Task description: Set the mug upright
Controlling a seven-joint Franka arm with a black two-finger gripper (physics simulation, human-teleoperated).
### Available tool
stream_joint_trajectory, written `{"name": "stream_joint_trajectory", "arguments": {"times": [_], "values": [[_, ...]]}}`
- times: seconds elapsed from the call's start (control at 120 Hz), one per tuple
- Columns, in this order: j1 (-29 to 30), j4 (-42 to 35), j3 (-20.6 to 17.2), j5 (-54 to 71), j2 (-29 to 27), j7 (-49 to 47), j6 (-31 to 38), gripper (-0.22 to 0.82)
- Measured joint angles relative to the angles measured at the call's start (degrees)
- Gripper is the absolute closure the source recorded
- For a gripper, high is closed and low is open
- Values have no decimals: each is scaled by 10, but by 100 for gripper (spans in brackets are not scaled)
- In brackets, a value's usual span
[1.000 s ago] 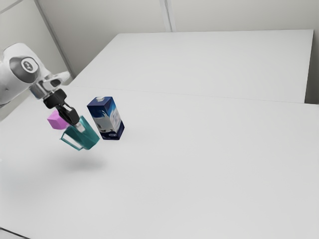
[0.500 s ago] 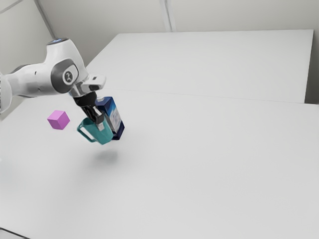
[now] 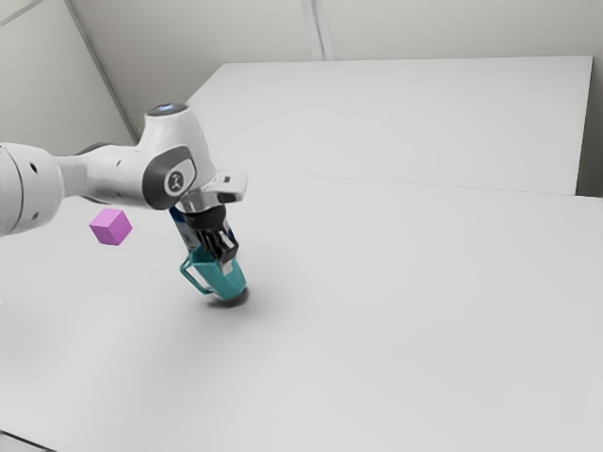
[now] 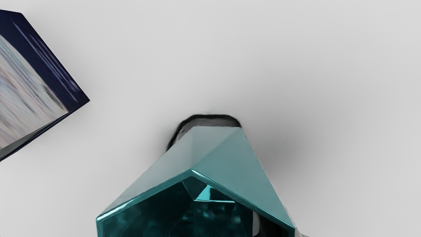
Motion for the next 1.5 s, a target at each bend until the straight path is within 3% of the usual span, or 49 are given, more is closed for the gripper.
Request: {"name": "stream_joint_trajectory", "arguments": {"times": [0.367,0.533,0.633,0.8,0.975,1.033,1.158,1.208,1.5], "values": [[5,0,0,26,33,-43,17,78],[6,0,0,24,32,-56,18,41],[6,1,0,23,19,-61,16,26],[5,49,-2,1,-18,-69,-26,12],[0,194,2,-27,9,-75,-121,5],[-5,242,16,-29,15,-76,-153,4],[-88,322,115,-32,25,-80,-216,2],[-111,349,136,-31,32,-81,-239,2],[-125,373,150,-31,30,-86,-301,0]]}}
